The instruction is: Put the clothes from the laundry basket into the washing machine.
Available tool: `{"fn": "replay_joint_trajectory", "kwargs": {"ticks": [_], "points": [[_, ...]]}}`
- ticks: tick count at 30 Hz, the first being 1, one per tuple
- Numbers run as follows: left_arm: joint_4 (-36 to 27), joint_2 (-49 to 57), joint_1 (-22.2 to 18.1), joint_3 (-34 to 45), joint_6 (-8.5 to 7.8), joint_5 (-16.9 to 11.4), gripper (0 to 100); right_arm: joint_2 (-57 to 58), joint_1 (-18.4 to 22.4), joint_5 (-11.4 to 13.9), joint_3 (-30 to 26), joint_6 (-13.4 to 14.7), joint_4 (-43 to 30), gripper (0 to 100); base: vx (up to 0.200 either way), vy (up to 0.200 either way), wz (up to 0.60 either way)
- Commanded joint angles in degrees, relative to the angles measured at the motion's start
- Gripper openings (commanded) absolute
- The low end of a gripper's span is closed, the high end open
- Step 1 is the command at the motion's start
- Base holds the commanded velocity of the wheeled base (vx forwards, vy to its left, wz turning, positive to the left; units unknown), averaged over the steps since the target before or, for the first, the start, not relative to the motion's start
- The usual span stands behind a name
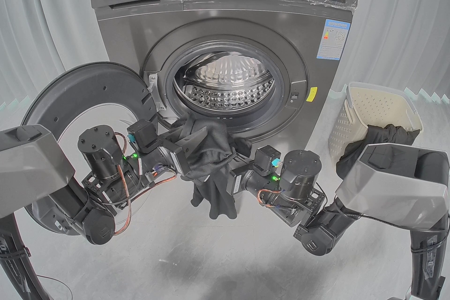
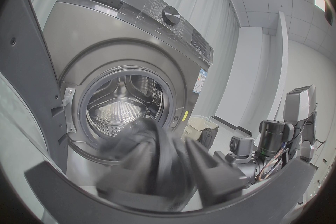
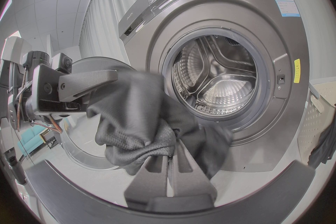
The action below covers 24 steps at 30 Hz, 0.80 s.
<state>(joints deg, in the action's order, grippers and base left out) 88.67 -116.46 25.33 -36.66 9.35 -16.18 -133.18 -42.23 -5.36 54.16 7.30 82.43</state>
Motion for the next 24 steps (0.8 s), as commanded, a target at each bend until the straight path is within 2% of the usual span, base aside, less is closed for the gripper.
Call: {"fn": "replay_joint_trajectory", "kwargs": {"ticks": [1, 8, 19, 24], "points": [[0.0, -0.5, -1.8, -0.5, 0.23, 0.1, 100, 3.3, 0.0, -0.1, -2.2, 0.1, 0.1, 0, 0.000, 0.000, 0.00], [0.0, -1.8, -2.9, -1.6, 1.11, 0.1, 100, 6.9, 0.3, -0.1, -4.2, 0.3, 0.0, 0, 0.000, 0.000, 0.00], [0.0, -2.8, -2.9, -1.1, 1.11, 0.2, 100, 8.4, 0.9, -0.2, -4.2, 0.5, 0.0, 0, 0.000, 0.000, 0.00], [0.1, -6.4, -2.9, -0.9, 0.49, 0.2, 100, 11.5, 2.5, -0.3, -4.2, 0.5, -0.3, 0, 0.000, 0.000, 0.00]]}}
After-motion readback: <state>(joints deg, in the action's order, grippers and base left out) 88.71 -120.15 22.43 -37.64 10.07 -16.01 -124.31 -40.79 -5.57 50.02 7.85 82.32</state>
